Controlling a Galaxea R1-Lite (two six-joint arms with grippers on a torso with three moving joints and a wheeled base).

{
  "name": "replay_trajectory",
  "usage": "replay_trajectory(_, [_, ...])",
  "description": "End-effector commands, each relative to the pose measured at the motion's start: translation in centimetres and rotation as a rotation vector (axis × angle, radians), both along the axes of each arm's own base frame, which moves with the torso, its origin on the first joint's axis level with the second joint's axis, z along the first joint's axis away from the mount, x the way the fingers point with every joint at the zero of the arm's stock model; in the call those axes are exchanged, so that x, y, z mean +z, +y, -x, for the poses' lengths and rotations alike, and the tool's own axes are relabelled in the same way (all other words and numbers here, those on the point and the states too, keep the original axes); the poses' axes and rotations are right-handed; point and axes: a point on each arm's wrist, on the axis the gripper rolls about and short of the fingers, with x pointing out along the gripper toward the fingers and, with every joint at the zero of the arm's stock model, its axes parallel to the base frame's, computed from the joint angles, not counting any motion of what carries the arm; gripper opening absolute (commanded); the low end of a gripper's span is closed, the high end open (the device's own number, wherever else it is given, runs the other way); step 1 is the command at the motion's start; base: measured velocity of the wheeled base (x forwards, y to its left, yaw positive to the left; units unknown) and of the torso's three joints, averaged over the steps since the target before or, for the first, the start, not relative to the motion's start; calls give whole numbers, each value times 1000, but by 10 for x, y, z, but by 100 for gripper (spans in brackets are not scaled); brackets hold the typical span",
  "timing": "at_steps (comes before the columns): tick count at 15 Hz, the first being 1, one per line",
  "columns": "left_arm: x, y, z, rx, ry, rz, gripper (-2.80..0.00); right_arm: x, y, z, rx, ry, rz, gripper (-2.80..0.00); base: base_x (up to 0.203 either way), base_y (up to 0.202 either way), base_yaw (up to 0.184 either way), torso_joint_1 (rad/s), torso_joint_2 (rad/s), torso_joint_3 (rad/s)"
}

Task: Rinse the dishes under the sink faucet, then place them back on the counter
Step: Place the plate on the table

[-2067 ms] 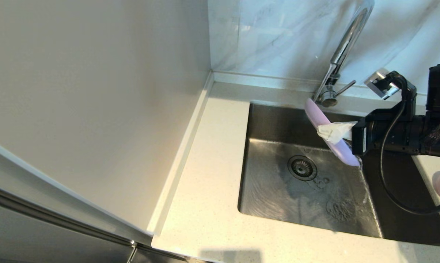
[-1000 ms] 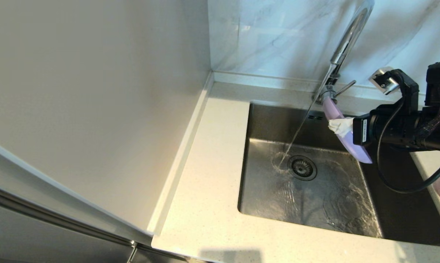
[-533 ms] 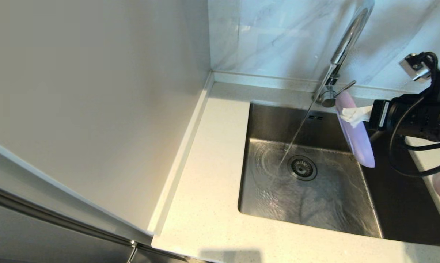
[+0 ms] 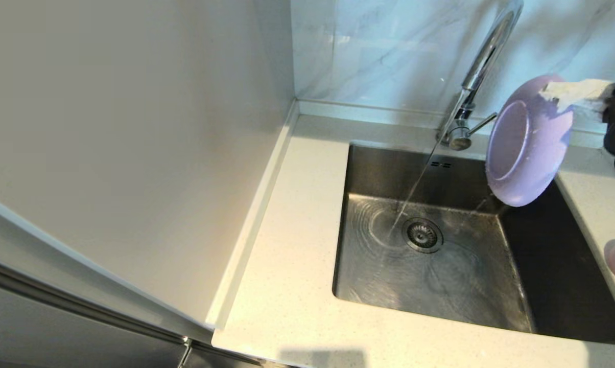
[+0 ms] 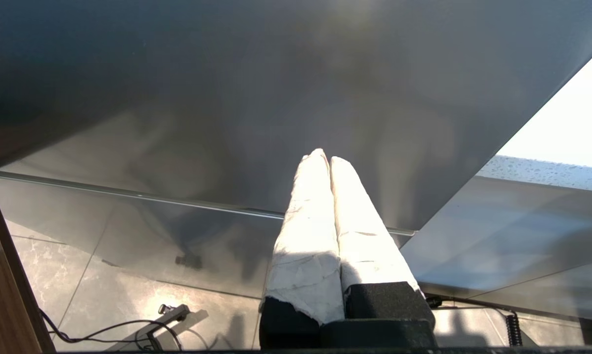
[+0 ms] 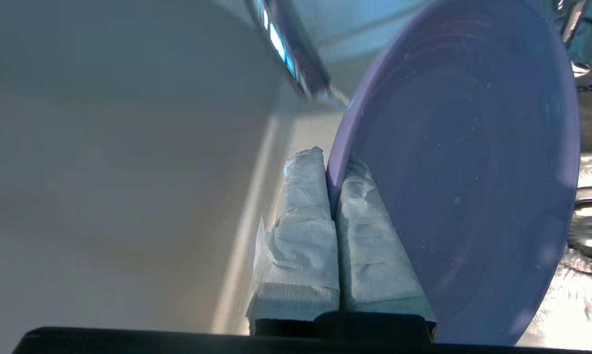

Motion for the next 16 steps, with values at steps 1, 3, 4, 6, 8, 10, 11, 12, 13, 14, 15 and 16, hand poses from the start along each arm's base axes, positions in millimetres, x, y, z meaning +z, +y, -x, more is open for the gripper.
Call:
replay_trajectory(1, [0, 0, 0, 0, 0, 0, -280, -13, -12, 8, -13, 76, -133, -280, 0, 0, 0, 0, 0, 0])
replay_trajectory(3, [0, 0, 0, -1, 0, 0, -280, -55, -14, 9, -10, 218, -179, -280, 0, 0, 0, 0, 0, 0])
replay_trajectory(4, [0, 0, 0, 0, 0, 0, -280, -77, -14, 10, -11, 282, -196, -280, 0, 0, 0, 0, 0, 0])
replay_trajectory(6, [0, 0, 0, 0, 0, 0, -280, -96, -14, 10, -8, 298, -209, -280, 0, 0, 0, 0, 0, 0])
replay_trajectory(8, [0, 0, 0, 0, 0, 0, -280, -73, -16, 12, -14, 214, -201, -280, 0, 0, 0, 0, 0, 0])
replay_trajectory(10, [0, 0, 0, -1, 0, 0, -280, -34, -23, 21, -35, 91, -227, -280, 0, 0, 0, 0, 0, 0])
replay_trajectory(11, [0, 0, 0, 0, 0, 0, -280, -12, -27, 29, -52, 28, -253, -280, 0, 0, 0, 0, 0, 0])
replay_trajectory(12, [0, 0, 0, 0, 0, 0, -280, 7, -33, 40, -77, -26, -283, -280, 0, 0, 0, 0, 0, 0])
replay_trajectory(13, [0, 0, 0, 0, 0, 0, -280, 21, -39, 51, -106, -61, -332, -280, 0, 0, 0, 0, 0, 0])
replay_trajectory(14, [0, 0, 0, -1, 0, 0, -280, 31, -42, 59, -117, -78, -390, -280, 0, 0, 0, 0, 0, 0])
replay_trajectory(15, [0, 0, 0, 0, 0, 0, -280, 34, -43, 62, -113, -67, -446, -280, 0, 0, 0, 0, 0, 0])
replay_trajectory(16, [0, 0, 0, 0, 0, 0, -280, 33, -43, 61, -98, -30, -528, -280, 0, 0, 0, 0, 0, 0])
